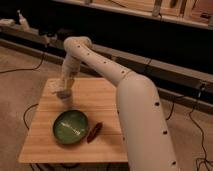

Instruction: Place the white sponge in the ceramic cup

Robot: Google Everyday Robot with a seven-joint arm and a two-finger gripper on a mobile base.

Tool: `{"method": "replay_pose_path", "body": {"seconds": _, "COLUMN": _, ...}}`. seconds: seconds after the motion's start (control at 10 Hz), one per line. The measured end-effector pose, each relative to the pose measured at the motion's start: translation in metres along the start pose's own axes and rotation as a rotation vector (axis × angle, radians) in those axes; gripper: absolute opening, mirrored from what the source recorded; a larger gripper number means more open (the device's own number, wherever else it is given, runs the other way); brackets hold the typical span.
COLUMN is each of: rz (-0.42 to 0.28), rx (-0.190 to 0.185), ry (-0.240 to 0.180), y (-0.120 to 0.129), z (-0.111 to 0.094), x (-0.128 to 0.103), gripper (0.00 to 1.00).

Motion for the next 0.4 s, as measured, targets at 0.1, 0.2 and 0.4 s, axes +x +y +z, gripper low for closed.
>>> {"method": "replay_pose_path", "body": {"seconds": 0.1, "rz": 0.001, "rx": 0.001, "ry": 0.000, "y": 0.0001, "z": -0.0005, "x": 0.0010, "gripper": 0.77}}
{"method": "replay_pose_path", "body": {"seconds": 0.2, "rz": 0.000, "rx": 0.000, "ry": 0.000, "y": 0.0000, "z": 0.0000, "x": 0.0002, "gripper": 0.77}}
{"method": "replay_pose_path", "body": {"seconds": 0.4, "rz": -0.001, "rx": 0.000, "ry": 0.000, "y": -0.0001, "z": 0.0004, "x": -0.0009, "gripper": 0.77}}
